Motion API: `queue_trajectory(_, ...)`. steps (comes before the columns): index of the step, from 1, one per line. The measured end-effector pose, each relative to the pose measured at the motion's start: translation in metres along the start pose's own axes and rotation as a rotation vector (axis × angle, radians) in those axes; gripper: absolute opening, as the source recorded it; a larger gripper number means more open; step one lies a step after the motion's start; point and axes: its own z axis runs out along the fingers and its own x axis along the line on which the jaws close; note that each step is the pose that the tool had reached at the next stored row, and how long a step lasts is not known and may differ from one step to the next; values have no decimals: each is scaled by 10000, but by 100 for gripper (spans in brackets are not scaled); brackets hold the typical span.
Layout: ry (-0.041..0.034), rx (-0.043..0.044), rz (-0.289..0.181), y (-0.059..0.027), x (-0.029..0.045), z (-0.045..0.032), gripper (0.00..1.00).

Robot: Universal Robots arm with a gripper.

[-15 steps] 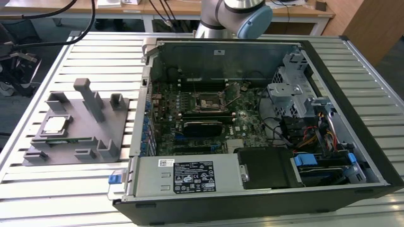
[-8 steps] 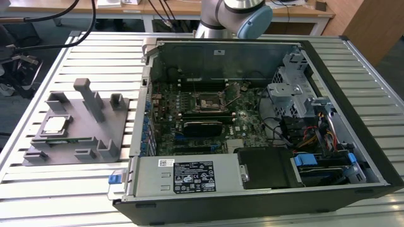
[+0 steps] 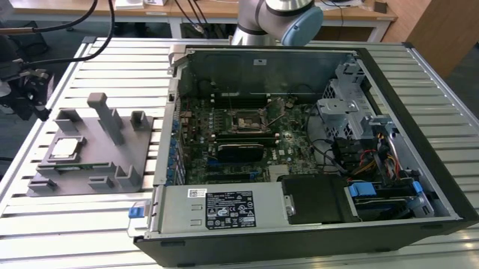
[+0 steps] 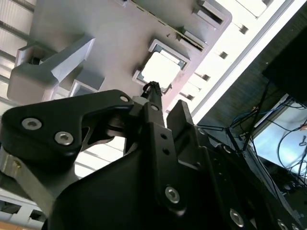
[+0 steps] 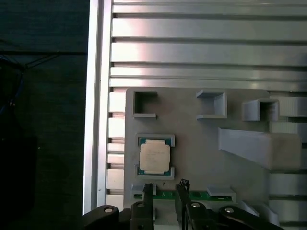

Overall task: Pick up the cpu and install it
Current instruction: 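Pick up the cpu and move it towards the insertion slot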

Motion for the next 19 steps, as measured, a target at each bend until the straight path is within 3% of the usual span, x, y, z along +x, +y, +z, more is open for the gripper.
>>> queue_trajectory(2, 22, -5, -14, 0, -1, 24, 41)
queue_trajectory(3, 26, -5, -14, -1, -1, 38, 41)
queue_trajectory(8, 42, -35, -16, -8, -3, 95, 64)
queue_trajectory(13, 57, -36, -15, -13, -2, 171, 76)
queue_trajectory(14, 56, -36, -16, -14, 0, 189, 82)
queue_trajectory(19, 57, -41, -12, -17, 1, 280, 82)
